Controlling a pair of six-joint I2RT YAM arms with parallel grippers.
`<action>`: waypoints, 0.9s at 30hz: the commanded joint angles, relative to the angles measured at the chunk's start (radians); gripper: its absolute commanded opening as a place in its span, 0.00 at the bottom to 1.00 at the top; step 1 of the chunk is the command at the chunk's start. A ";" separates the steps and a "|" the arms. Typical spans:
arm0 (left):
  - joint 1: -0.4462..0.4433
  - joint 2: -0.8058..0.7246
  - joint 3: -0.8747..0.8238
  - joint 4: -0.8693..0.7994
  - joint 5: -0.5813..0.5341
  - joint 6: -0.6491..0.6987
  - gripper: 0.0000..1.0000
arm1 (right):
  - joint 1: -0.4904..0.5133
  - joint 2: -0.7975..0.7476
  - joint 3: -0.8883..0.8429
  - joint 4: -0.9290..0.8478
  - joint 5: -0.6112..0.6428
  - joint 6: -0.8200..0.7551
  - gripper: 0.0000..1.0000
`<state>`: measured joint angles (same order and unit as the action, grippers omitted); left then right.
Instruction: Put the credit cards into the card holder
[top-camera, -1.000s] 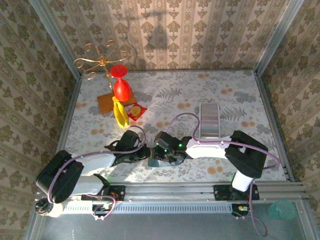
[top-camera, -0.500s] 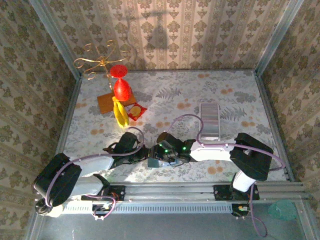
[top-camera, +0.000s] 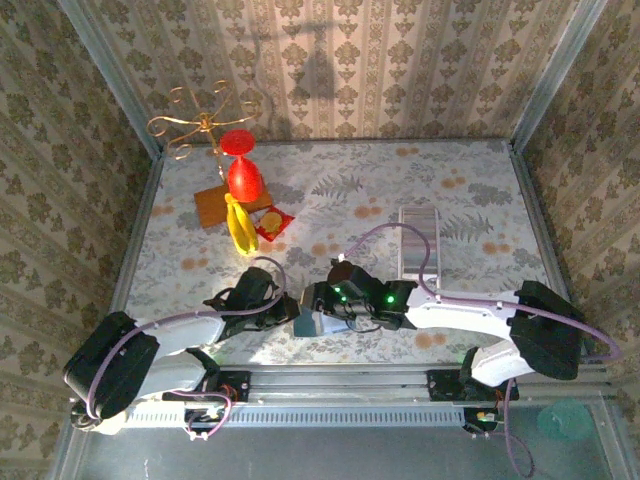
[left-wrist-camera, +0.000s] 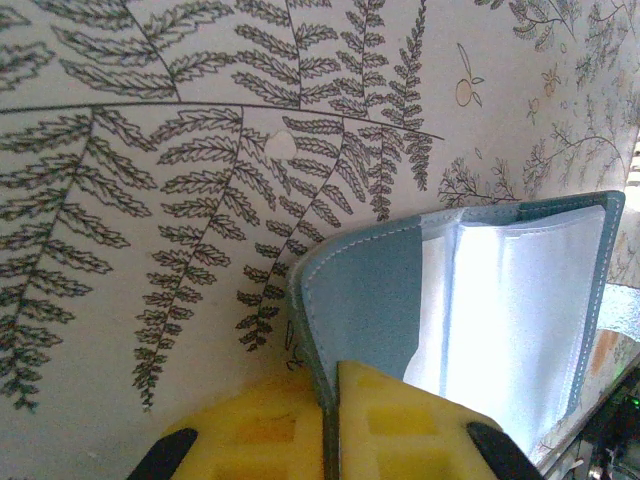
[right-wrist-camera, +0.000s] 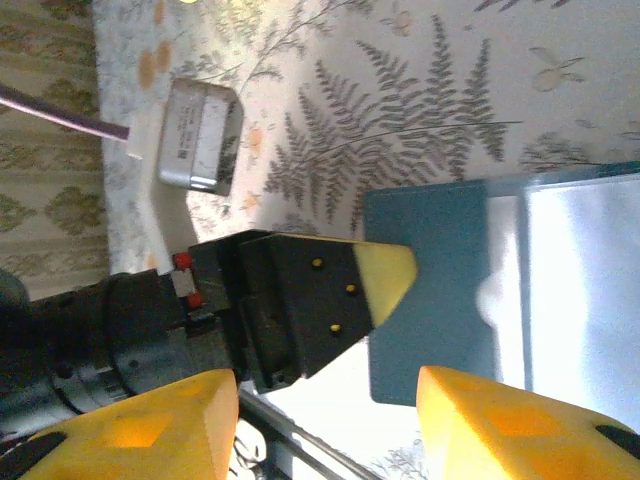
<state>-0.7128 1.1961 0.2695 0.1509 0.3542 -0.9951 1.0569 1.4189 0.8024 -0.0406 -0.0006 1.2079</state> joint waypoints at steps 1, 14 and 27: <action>-0.005 0.013 -0.014 -0.036 -0.021 -0.005 0.10 | 0.008 0.003 0.050 -0.288 0.090 -0.017 0.50; -0.017 -0.016 -0.012 -0.063 -0.035 -0.007 0.10 | 0.008 0.083 -0.002 -0.284 0.072 0.012 0.50; -0.023 -0.037 -0.018 -0.073 -0.051 -0.016 0.10 | 0.010 0.145 0.023 -0.338 0.070 -0.016 0.50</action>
<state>-0.7280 1.1690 0.2687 0.1261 0.3298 -0.9970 1.0588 1.5425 0.8097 -0.3481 0.0528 1.2064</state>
